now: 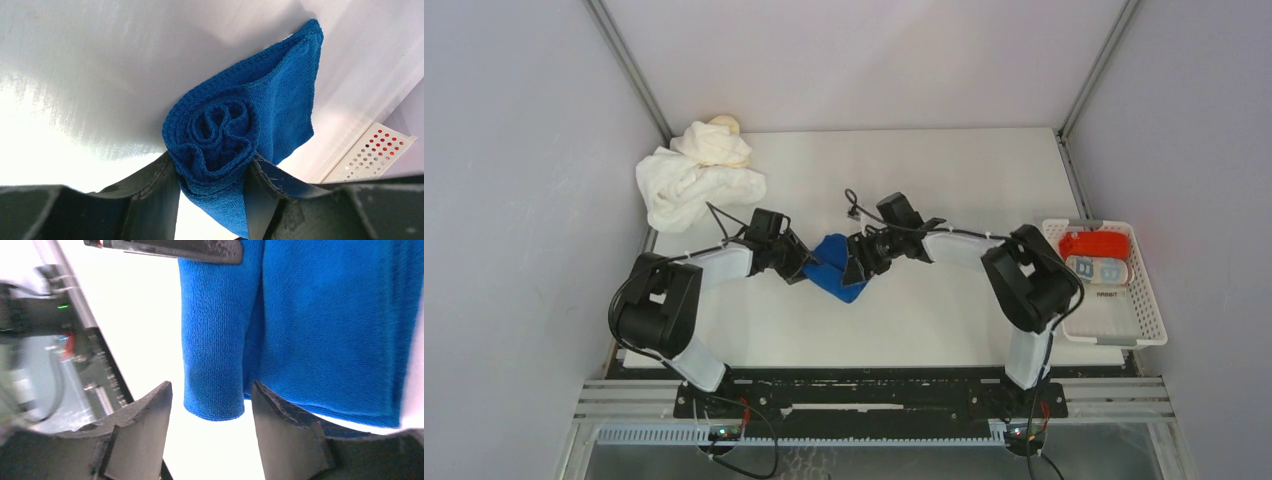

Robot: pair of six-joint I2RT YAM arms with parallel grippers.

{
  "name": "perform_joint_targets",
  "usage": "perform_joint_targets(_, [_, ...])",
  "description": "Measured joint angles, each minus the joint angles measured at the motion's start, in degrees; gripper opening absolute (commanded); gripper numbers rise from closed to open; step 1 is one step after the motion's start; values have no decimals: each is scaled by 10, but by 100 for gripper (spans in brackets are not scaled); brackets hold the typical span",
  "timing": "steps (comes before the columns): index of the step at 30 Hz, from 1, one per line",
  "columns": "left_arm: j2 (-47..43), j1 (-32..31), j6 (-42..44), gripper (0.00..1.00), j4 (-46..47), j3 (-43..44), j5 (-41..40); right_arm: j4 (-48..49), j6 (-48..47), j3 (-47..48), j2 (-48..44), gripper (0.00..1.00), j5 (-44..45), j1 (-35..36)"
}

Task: Roll the towels
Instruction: Roll the towel at the center of the board.

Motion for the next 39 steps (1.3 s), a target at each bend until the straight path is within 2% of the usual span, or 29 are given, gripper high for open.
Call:
perform_joint_targets(7, [0, 0, 14, 49, -30, 11, -4, -54, -143, 0, -97, 71, 323, 152])
perform_joint_targets(12, [0, 0, 23, 49, -47, 18, -8, -50, -230, 0, -95, 78, 511, 259])
perform_joint_targets(17, [0, 0, 24, 48, -56, 20, -8, -24, -295, 0, -64, 79, 651, 322])
perform_joint_targets(26, [3, 0, 28, 49, -62, 25, -8, 9, -361, 5, 14, 72, 791, 364])
perform_joint_targets(31, [4, 0, 28, 51, -62, 25, -7, 30, -387, 17, 44, 54, 836, 379])
perform_joint_targets(35, [3, 0, 29, 64, -62, 25, -5, 26, -388, 19, 50, 41, 827, 375])
perform_joint_targets(39, [-8, 0, 33, 75, -65, 25, -2, 9, -369, 19, 35, 36, 760, 350])
